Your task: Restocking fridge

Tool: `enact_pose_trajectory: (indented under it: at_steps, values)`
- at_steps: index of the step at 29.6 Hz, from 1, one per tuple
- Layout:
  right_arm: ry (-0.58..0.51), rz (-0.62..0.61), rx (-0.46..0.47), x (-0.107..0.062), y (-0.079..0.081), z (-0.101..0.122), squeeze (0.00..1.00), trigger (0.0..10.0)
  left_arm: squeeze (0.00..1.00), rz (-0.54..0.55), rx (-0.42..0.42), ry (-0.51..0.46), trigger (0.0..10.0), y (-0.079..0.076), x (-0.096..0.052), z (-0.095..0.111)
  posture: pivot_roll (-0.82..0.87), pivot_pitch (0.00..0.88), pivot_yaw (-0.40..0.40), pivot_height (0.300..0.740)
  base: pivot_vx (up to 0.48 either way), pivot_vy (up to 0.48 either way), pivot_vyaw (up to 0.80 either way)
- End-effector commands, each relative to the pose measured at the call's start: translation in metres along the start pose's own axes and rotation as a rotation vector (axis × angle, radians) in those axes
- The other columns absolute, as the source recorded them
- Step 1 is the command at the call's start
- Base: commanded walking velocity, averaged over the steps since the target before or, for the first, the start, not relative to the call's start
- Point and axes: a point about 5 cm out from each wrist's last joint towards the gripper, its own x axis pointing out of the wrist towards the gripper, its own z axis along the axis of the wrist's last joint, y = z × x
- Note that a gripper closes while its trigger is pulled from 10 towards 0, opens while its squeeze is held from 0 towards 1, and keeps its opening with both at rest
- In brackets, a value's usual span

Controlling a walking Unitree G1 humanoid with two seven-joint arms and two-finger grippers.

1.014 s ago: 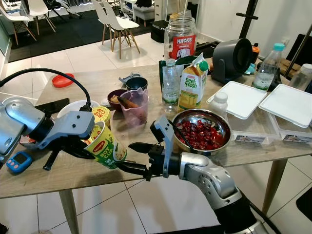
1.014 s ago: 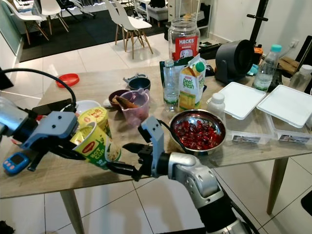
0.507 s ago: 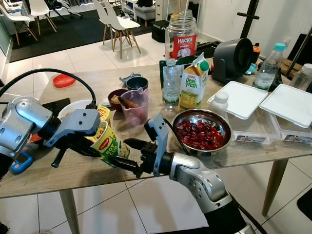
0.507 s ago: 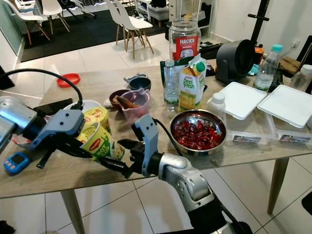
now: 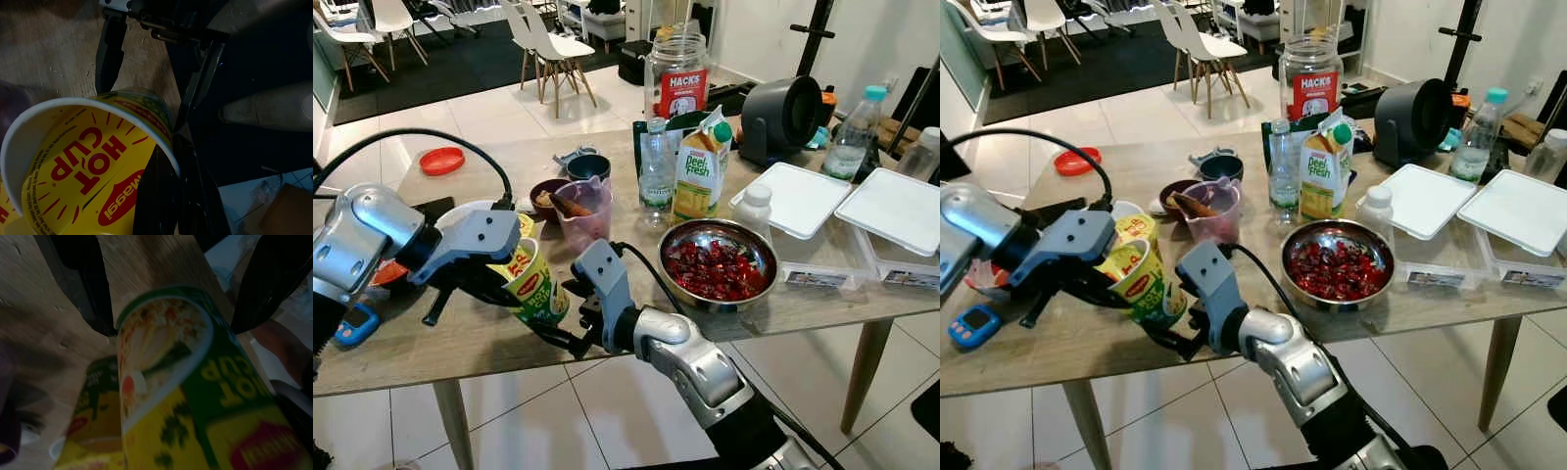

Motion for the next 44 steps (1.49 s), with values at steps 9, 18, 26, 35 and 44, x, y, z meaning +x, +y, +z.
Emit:
enact_pose_trajectory:
  at_steps: [9,18,26,35,44]
  values:
    - [-0.026,-0.012,0.158,0.008,0.001,-0.001,0.0,10.0,0.0,-0.033,0.058,-0.045,10.0,0.003,0.009,0.012,0.0,0.026,0.083,0.74,0.0,0.0,0.0]
    - [-0.183,0.037,0.333,0.008,0.004,0.021,0.0,10.0,0.0,-0.071,0.07,-0.049,10.0,0.0,0.018,0.014,-0.01,0.024,0.086,0.74,0.0,0.0,0.0]
    - [-0.207,0.048,0.328,0.008,0.004,0.024,0.0,10.0,0.0,-0.088,0.07,-0.055,10.0,-0.002,0.022,0.013,-0.01,0.02,0.088,0.74,0.0,0.0,0.0]
    - [-0.21,0.071,0.291,0.007,0.007,0.023,0.0,0.0,0.0,-0.088,0.072,-0.058,10.0,-0.001,0.023,0.013,-0.01,0.015,0.086,0.74,0.0,0.0,0.0]
    - [-0.181,0.043,0.28,0.006,0.002,0.016,0.0,10.0,0.0,-0.055,0.066,-0.082,10.0,0.004,0.02,0.015,-0.01,0.017,0.085,0.74,0.0,0.0,0.0]
